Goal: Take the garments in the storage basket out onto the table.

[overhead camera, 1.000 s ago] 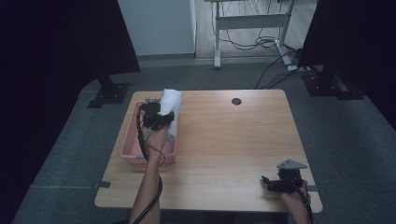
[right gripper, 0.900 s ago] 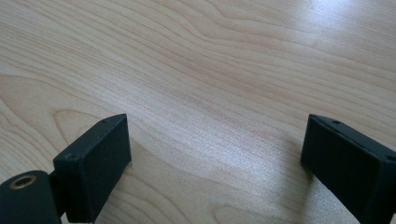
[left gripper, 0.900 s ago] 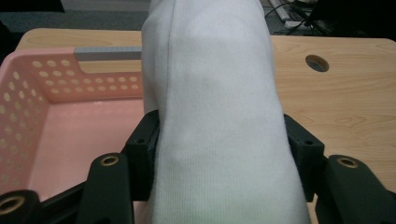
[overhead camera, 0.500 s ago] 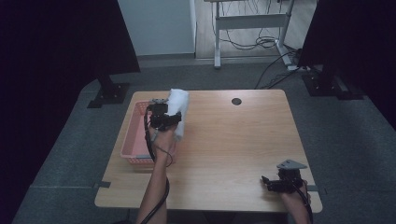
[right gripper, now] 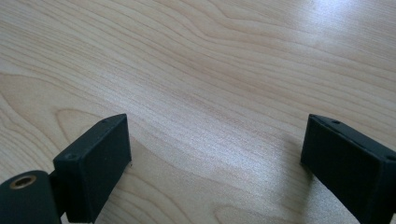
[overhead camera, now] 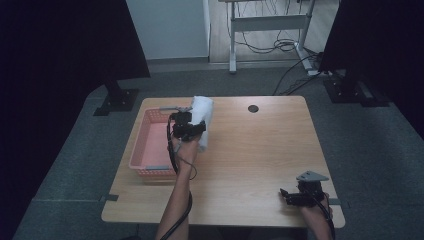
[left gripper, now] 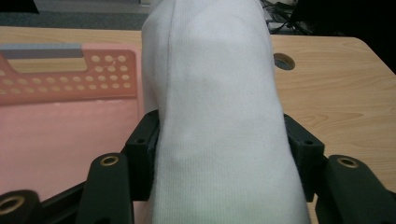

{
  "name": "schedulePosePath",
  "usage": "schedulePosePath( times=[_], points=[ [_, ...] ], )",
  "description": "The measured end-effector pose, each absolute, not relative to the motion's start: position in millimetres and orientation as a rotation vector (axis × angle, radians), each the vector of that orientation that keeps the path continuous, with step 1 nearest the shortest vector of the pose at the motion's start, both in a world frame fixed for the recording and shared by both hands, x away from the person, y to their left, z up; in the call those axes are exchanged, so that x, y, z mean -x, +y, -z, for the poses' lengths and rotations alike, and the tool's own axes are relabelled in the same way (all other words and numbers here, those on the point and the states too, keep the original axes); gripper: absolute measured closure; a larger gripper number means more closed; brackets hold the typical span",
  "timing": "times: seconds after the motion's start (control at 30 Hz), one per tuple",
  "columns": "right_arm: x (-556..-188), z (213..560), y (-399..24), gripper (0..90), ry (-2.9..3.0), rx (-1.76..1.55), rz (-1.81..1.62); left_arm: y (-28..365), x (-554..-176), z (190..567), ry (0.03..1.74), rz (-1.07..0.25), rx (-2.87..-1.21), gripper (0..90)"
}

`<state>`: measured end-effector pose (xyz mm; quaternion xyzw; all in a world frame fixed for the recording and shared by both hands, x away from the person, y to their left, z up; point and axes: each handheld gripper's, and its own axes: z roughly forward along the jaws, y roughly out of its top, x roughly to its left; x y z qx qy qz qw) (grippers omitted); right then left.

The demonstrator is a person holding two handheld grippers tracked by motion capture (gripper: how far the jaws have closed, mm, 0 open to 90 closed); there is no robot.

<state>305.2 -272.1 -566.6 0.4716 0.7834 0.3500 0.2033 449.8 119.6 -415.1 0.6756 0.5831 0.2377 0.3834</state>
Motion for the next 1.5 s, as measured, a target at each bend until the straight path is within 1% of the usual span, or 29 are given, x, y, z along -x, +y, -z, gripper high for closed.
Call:
schedulePosePath(
  times=[0.37,0.97,1.5],
  points=[
    [-305,567,-272,7.8,2.188,-1.315,-0.98,106,-451,429,1.503,-0.619,-1.709,41.4],
    [-305,567,-273,7.9,2.188,-1.314,-0.983,89,-454,460,1.527,-0.624,-1.737,41.2],
    [-305,567,-273,7.9,2.188,-1.315,-0.986,80,-456,489,1.543,-0.596,-1.763,40.9]
  ],
)
